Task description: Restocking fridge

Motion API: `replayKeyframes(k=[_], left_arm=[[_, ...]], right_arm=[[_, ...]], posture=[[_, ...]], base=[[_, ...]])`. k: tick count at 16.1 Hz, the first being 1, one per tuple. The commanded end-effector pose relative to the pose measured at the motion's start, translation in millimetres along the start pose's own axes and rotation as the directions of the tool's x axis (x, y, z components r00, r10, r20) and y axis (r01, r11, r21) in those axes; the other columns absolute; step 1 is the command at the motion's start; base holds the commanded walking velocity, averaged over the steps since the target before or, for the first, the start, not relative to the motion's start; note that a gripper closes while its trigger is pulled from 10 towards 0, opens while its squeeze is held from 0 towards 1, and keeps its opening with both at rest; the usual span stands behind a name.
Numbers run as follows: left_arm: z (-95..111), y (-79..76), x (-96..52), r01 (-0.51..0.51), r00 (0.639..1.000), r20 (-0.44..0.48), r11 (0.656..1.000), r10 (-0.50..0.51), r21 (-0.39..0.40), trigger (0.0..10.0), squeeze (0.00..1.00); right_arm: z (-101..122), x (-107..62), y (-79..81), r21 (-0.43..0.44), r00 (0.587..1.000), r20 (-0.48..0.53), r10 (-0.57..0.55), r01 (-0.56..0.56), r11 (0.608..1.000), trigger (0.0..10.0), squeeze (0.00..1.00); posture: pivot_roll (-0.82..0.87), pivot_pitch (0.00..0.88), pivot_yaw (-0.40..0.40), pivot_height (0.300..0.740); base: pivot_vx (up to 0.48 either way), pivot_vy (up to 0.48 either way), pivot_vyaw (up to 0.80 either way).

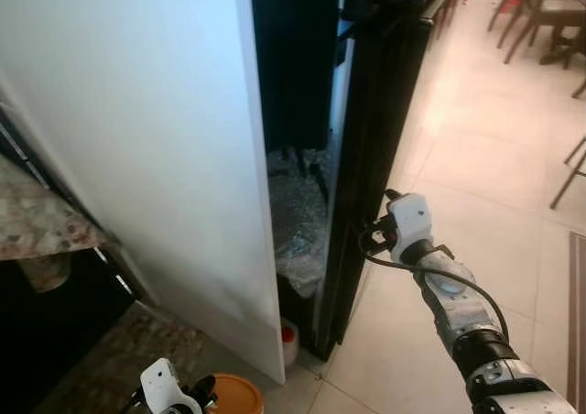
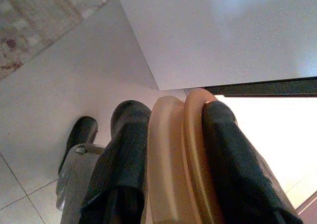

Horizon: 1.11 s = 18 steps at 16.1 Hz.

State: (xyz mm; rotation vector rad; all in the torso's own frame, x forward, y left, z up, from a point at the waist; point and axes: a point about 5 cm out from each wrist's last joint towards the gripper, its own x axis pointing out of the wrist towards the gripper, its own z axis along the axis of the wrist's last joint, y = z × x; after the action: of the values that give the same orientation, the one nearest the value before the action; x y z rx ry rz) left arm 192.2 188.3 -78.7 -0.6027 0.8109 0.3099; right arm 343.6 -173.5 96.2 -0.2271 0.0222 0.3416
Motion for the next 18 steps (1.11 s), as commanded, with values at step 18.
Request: replayKeyframes(k=[18], left_arm=[[-8.2, 4.1, -2.1, -0.014, 1.0, -0.028, 0.999, 0.015, 0.032, 10.0, 0.0]], right_arm=[[-44.3, -69.4, -9.4, 0.048, 0.951, -0.105, -0.29, 0.296, 0.954, 10.0, 0.0]], posture=[[-0.09, 0.012, 0.039, 0.74]], base=[[0.0, 0.0, 0.0]])
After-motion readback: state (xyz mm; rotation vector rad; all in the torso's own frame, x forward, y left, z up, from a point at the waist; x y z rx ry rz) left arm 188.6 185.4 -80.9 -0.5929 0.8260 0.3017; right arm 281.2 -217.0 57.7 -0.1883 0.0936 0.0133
